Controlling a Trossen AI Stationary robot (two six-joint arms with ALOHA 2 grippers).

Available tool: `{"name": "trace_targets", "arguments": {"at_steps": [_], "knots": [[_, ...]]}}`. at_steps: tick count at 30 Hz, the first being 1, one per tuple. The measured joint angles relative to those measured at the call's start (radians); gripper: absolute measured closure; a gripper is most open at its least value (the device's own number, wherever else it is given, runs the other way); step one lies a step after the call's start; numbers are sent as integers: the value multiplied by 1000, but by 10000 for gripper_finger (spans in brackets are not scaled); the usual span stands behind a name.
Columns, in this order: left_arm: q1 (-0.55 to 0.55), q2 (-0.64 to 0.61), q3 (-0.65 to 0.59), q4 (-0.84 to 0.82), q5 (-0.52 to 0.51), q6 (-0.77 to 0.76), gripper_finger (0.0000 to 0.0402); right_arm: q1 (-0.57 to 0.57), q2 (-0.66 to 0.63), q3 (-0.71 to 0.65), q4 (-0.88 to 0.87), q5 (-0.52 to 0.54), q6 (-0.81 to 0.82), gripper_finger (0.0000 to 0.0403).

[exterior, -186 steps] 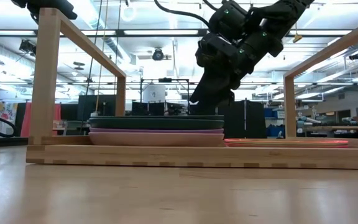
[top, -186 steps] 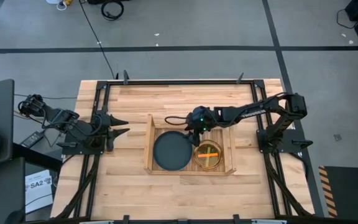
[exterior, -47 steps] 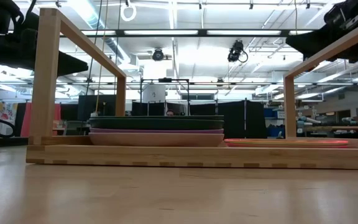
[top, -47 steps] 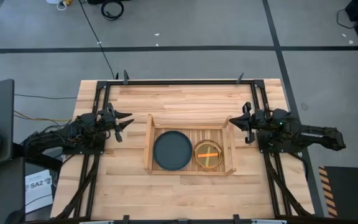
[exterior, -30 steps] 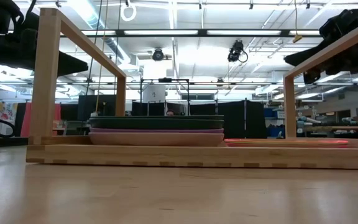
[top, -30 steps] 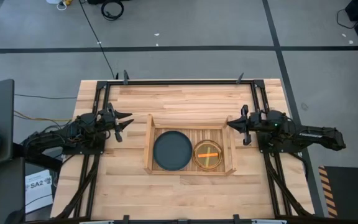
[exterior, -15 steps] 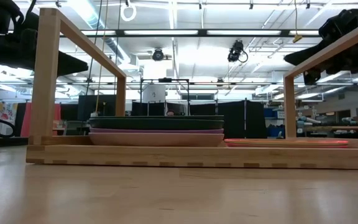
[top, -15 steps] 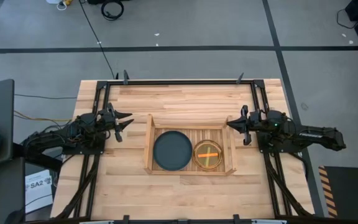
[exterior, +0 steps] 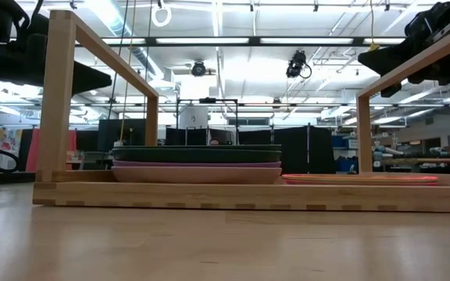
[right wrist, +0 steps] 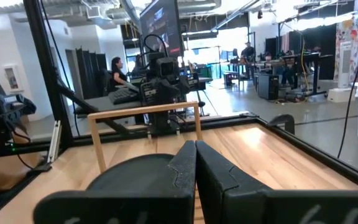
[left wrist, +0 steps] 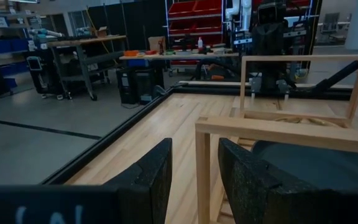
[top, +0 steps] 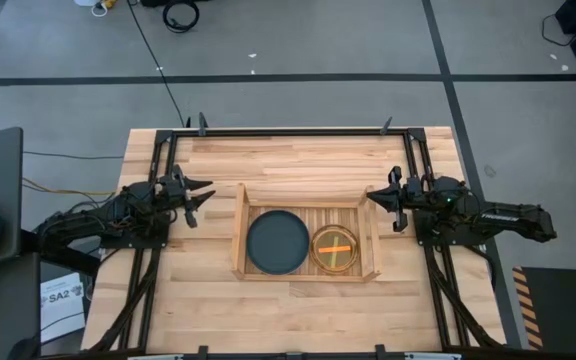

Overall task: Place and stack plates onto a shelf
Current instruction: Return to Home Position

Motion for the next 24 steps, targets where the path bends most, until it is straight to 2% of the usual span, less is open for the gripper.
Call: {"name": "trace_targets", "arguments": {"at_steps": [16, 20, 24], "knots": [[0, 0, 3, 13, 0, 0, 265, 0, 0, 0, -4, 0, -29, 392], [0, 0, 4, 14, 0, 0, 265, 0, 0, 0, -114, -1, -36, 392], [0, 0, 4, 14, 0, 0, 265, -1, 1, 5, -145, 9, -38, 392]]}}
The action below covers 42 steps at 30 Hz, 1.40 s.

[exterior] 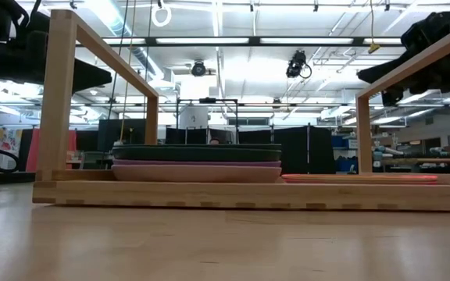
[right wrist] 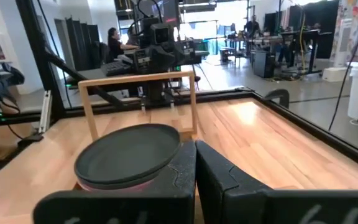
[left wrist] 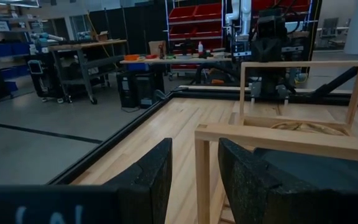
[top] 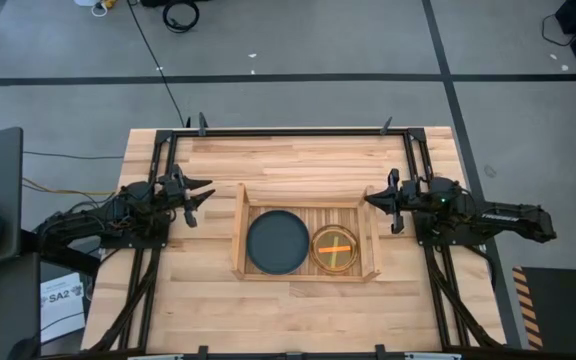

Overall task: Place and stack plates onto a shelf
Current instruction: Return to Home Position

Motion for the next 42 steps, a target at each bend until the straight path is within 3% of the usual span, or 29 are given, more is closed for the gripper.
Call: {"name": "trace_targets", "arguments": {"at_steps": [42], "knots": [[0, 0, 2, 2, 0, 0, 265, 0, 3, -5, 81, 5, -16, 391]]}}
